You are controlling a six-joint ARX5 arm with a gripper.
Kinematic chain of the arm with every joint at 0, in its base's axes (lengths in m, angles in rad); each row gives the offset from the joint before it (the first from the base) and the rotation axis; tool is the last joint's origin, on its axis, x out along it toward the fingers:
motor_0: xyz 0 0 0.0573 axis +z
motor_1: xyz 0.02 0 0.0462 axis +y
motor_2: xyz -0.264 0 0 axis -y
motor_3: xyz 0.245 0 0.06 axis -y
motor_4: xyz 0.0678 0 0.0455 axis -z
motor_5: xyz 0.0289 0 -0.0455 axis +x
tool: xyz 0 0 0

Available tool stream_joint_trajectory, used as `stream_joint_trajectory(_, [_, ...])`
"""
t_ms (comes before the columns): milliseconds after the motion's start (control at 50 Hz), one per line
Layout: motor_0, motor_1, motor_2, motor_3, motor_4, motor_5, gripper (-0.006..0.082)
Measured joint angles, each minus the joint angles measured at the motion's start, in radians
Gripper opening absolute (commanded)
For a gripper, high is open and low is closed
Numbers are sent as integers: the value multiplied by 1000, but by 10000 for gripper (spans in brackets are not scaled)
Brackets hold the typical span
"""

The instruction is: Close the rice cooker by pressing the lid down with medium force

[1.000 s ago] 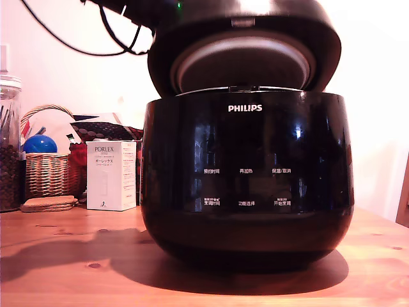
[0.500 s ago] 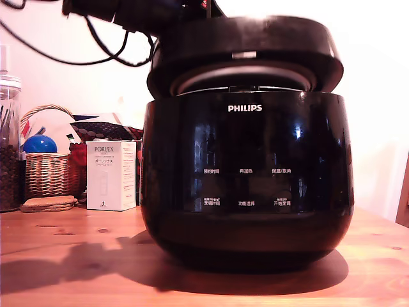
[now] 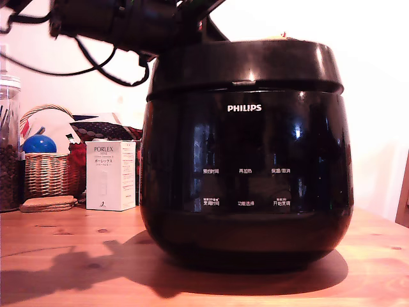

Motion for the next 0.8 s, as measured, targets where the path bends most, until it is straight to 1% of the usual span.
stream_joint_trajectory(160, [-3, -6, -34, 51, -8, 5, -20])
stream_joint_trajectory(360, [-8, 7, -36, 71, -8, 13, -20])
stream_joint_trajectory(380, [-10, 8, -36, 72, -8, 28, -20])
stream_joint_trajectory(500, [-19, 10, -34, 72, -8, 40, -20])
stream_joint_trajectory(640, [-25, 9, -22, 37, -16, 79, -20])
stream_joint_trajectory(800, [-25, 7, -9, -11, -16, 92, -20])
